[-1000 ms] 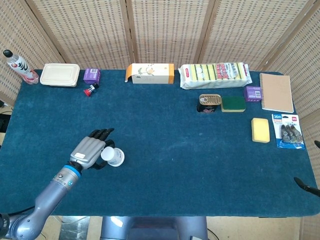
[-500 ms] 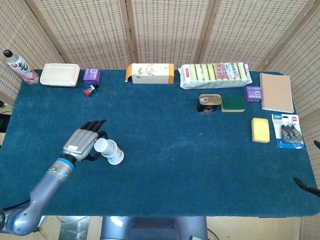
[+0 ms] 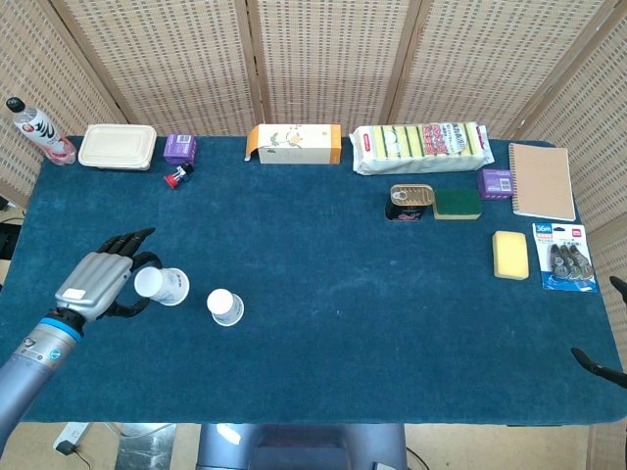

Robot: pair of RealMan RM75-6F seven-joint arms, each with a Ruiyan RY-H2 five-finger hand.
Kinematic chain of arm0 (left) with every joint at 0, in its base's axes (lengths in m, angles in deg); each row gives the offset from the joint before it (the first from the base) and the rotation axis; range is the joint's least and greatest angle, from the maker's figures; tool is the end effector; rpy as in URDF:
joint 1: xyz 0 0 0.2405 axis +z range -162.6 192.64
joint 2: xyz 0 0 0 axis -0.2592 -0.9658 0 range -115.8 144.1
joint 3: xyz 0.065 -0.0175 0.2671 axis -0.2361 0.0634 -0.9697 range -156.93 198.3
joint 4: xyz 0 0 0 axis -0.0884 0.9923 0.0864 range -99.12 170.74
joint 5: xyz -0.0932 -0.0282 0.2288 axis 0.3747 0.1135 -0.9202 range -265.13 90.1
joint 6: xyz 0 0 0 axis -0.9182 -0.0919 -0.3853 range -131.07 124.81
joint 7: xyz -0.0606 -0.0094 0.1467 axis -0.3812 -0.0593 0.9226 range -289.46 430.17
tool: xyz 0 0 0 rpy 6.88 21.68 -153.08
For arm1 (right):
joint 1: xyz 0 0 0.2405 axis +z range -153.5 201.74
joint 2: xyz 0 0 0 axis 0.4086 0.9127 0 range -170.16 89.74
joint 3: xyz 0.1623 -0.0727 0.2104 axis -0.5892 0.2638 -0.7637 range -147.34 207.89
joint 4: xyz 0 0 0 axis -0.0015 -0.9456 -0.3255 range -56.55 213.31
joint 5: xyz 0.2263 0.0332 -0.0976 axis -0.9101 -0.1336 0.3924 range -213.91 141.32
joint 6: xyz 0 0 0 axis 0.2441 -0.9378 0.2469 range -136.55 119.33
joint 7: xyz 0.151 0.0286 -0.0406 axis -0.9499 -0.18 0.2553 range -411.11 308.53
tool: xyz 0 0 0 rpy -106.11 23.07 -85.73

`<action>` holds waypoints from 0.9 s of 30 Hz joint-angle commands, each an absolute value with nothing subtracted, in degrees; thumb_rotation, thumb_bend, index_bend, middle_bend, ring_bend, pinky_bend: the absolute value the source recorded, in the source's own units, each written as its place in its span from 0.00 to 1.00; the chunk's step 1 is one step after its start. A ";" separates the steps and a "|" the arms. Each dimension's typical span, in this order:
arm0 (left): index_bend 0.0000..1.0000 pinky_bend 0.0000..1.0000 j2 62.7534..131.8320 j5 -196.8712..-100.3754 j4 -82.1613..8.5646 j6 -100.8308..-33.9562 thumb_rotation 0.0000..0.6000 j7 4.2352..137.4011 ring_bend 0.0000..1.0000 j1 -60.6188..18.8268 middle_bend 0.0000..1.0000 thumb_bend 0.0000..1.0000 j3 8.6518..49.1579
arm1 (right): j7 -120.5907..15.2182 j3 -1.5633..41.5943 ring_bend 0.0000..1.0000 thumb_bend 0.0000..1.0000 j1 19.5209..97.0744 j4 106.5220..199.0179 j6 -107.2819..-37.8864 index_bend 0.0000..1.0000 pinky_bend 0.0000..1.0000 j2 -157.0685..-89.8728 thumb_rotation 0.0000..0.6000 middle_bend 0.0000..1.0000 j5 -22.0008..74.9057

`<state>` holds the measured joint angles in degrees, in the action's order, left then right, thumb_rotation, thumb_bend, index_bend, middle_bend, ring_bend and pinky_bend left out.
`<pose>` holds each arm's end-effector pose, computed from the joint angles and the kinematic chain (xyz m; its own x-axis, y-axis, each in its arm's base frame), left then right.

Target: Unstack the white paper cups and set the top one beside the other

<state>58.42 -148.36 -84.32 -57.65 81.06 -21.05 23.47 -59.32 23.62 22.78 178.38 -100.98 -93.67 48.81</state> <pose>-0.1994 0.3046 0.1304 0.4281 0.3774 0.8212 0.9034 -0.2024 -0.3779 -0.3340 -0.1774 0.2100 0.3171 0.1552 0.9356 -0.9483 0.0645 0.3107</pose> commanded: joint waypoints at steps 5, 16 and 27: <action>0.35 0.06 62.94 -149.88 -77.65 -54.66 1.00 77.62 0.00 -19.25 0.00 0.32 21.65 | -58.80 23.73 0.00 0.06 22.94 178.40 -100.69 0.08 0.00 -93.91 1.00 0.00 48.87; 0.35 0.06 73.79 -148.71 -69.61 -52.61 1.00 78.82 0.00 -20.24 0.00 0.32 21.91 | -58.37 23.79 0.00 0.06 23.21 178.30 -100.32 0.08 0.00 -94.15 1.00 0.00 48.91; 0.35 0.06 77.19 -142.38 -68.41 -53.53 1.00 85.17 0.00 -22.43 0.00 0.32 22.97 | -59.14 23.71 0.00 0.06 23.24 178.14 -100.24 0.08 0.00 -93.93 1.00 0.00 48.75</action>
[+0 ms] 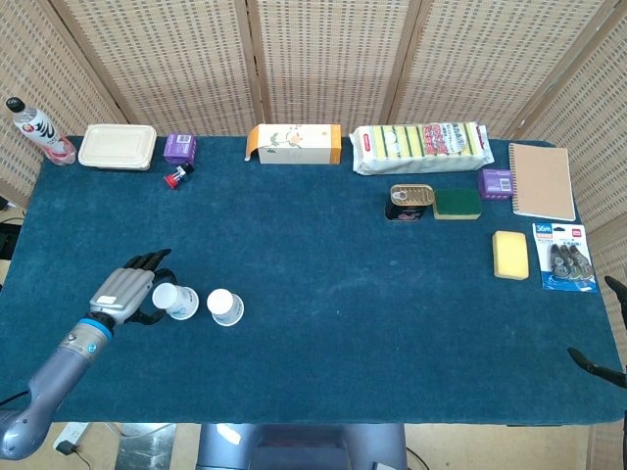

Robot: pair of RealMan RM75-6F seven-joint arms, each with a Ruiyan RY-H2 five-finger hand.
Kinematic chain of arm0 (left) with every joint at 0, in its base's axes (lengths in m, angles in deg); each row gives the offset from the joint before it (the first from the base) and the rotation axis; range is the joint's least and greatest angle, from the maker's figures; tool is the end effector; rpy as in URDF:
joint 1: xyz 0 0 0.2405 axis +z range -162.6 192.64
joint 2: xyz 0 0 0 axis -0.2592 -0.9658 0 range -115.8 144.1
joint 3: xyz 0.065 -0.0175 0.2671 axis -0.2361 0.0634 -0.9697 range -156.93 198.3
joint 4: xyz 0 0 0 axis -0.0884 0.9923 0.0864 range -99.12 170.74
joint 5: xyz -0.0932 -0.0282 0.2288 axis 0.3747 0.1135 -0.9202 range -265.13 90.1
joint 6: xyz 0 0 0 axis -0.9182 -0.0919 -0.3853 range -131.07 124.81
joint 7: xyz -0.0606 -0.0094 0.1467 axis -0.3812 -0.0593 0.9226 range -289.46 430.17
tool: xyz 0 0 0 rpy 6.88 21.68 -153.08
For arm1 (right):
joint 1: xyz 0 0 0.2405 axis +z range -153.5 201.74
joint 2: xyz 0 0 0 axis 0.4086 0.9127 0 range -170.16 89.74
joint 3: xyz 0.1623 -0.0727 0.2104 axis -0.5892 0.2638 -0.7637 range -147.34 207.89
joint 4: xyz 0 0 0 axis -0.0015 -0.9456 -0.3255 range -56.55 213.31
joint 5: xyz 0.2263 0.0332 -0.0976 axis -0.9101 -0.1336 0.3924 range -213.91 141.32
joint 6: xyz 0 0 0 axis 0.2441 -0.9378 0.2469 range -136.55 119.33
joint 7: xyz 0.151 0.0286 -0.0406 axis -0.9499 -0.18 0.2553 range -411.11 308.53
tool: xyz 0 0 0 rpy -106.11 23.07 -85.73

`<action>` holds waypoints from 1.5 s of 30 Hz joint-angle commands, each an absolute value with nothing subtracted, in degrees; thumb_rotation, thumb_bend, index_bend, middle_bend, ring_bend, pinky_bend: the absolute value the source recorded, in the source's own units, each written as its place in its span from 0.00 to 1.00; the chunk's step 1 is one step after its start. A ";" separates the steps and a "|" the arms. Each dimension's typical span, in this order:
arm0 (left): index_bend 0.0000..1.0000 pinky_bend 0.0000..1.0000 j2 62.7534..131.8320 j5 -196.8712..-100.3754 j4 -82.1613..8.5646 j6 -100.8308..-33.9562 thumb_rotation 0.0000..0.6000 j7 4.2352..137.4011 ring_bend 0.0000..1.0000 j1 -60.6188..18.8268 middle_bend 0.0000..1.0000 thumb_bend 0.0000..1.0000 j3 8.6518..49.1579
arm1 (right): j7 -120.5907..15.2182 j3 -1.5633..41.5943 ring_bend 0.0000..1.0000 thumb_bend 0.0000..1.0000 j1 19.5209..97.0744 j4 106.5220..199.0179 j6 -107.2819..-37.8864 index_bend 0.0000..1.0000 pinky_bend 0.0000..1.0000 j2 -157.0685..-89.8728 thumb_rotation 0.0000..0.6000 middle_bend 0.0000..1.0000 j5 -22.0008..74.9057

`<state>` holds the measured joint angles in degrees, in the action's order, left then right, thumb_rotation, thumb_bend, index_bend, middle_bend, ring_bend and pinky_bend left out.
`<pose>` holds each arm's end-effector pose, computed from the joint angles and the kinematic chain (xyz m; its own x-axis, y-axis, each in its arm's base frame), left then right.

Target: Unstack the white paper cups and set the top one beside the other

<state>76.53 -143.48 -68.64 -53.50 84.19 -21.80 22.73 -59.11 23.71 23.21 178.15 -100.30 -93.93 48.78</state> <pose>-0.2429 0.3243 0.0463 0.4020 0.4763 0.7820 0.9145 -0.1658 -0.3691 -0.3345 -0.1798 0.2072 0.3190 0.1445 0.9367 -0.9477 0.0610 0.3133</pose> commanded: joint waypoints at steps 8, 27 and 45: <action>0.35 0.06 78.71 -138.38 -69.06 -53.12 1.00 87.47 0.00 -24.26 0.00 0.32 23.62 | -59.56 23.57 0.00 0.06 23.30 178.01 -100.04 0.08 0.00 -93.80 1.00 0.00 48.32; 0.00 0.06 74.31 -142.22 -77.24 -59.21 1.00 86.94 0.00 -22.15 0.00 0.30 23.06 | -60.29 23.55 0.00 0.06 23.13 177.84 -100.25 0.08 0.00 -93.45 1.00 0.00 48.30; 0.00 0.06 76.56 -174.84 -70.26 -96.28 1.00 78.89 0.00 3.52 0.00 0.21 13.63 | -59.79 23.77 0.00 0.06 22.99 176.84 -102.26 0.08 0.00 -94.63 1.00 0.00 50.91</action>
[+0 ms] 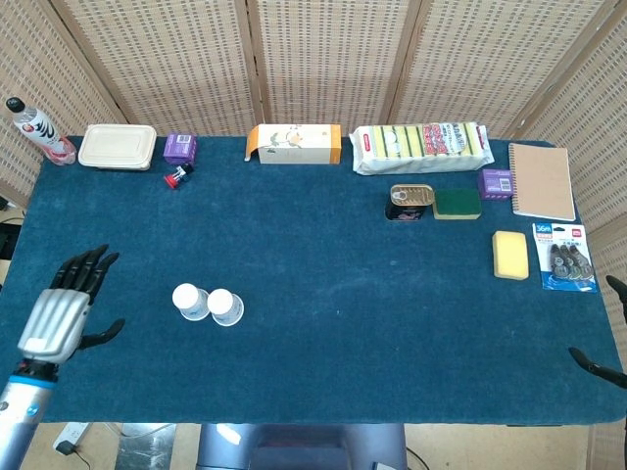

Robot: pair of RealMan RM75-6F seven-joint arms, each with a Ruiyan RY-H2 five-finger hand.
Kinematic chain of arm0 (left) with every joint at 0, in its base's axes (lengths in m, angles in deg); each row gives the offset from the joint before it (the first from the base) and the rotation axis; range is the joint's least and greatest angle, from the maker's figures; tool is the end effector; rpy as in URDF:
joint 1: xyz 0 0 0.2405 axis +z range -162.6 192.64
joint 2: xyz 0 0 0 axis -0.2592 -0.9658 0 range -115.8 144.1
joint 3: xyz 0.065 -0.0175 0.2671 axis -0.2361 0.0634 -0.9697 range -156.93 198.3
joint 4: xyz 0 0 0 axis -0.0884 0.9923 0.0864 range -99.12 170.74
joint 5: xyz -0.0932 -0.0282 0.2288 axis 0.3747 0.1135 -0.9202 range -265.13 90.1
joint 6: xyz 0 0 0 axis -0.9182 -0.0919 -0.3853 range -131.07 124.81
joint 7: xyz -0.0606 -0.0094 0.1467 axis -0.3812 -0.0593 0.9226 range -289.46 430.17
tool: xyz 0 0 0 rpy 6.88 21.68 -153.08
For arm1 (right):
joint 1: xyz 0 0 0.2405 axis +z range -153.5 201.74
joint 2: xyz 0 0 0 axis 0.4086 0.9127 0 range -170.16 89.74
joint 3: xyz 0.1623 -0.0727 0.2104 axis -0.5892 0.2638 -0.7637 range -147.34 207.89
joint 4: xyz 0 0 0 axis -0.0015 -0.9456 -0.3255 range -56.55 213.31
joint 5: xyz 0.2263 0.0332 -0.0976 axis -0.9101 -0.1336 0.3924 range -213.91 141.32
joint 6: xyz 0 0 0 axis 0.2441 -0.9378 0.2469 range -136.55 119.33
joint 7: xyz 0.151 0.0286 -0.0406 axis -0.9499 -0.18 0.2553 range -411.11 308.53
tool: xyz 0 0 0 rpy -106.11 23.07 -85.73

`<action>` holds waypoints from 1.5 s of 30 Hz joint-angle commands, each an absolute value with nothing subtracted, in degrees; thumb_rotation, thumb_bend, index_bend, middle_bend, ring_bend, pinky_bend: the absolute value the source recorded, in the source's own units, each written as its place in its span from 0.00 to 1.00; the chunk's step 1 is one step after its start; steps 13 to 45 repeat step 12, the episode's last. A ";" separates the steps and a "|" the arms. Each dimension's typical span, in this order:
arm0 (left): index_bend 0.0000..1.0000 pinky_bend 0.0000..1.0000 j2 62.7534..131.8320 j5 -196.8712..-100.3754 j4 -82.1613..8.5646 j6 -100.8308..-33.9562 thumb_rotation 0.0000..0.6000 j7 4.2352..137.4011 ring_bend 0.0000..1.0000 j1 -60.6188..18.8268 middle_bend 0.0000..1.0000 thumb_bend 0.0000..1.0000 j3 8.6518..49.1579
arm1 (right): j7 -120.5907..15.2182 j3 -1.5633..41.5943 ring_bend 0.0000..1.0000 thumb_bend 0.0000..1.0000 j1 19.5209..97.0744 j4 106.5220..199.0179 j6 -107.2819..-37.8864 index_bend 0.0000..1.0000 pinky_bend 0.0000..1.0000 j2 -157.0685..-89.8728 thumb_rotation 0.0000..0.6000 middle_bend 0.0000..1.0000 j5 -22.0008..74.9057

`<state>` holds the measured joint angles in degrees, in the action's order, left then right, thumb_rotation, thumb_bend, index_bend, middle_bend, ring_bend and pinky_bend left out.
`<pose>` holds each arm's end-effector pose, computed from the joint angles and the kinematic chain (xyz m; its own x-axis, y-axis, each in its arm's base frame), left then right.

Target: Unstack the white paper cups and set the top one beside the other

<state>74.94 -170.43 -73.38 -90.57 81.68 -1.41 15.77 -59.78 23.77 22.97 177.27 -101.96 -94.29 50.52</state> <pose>-0.2593 0.2180 0.1154 0.3811 0.0462 0.9234 0.9175 -0.1418 -0.3716 -0.3320 -0.1778 0.2087 0.3158 0.1672 0.9340 -0.9485 0.0312 0.3152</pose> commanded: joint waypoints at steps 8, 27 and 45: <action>0.00 0.06 76.85 -181.72 -66.82 -102.05 1.00 77.49 0.00 7.45 0.00 0.21 13.88 | -55.43 23.56 0.00 0.06 23.08 176.48 -102.23 0.08 0.00 -96.24 1.00 0.00 49.79; 0.00 0.06 76.17 -182.46 -67.77 -101.33 1.00 77.95 0.00 8.32 0.00 0.21 13.51 | -51.92 23.24 0.00 0.07 23.14 177.31 -101.79 0.08 0.00 -96.56 1.00 0.00 48.14; 0.00 0.06 76.17 -182.46 -67.77 -101.33 1.00 77.95 0.00 8.32 0.00 0.21 13.51 | -51.92 23.24 0.00 0.07 23.14 177.31 -101.79 0.08 0.00 -96.56 1.00 0.00 48.14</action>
